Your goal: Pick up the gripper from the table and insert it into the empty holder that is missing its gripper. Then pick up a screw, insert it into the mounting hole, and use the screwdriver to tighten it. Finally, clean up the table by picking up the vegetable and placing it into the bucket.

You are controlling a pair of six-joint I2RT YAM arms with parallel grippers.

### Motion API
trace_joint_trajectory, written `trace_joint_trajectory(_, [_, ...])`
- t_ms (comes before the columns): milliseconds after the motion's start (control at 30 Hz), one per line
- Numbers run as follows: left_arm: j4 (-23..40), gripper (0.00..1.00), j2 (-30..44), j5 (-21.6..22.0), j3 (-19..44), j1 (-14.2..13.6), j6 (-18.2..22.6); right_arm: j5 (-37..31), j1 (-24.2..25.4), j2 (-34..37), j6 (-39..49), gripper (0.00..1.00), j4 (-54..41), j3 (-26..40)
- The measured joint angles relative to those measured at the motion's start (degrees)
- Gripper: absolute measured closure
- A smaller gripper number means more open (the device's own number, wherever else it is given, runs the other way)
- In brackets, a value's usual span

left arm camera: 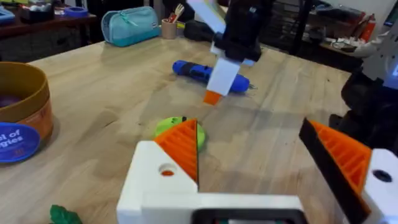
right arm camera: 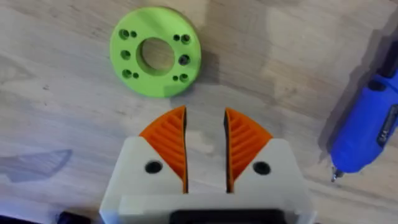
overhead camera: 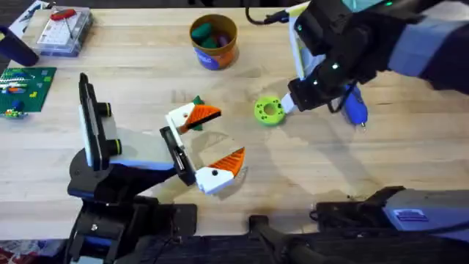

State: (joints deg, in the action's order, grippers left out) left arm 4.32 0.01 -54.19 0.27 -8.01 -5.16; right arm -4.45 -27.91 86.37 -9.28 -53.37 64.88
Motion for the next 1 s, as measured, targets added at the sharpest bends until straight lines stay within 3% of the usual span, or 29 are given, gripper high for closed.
trace_joint_trajectory(400, [0.00, 0.009, 0.00, 0.00, 0.00, 0.00, -0.01, 2.26, 0.01, 8.21, 0.33, 0.708, 6.03, -0.22])
trace_joint_trajectory(1000, [0.00, 0.010, 0.00, 0.01, 0.00, 0.00, -0.01, 4.31, 0.01, 10.43, 1.82, 0.708, 11.50, -0.24])
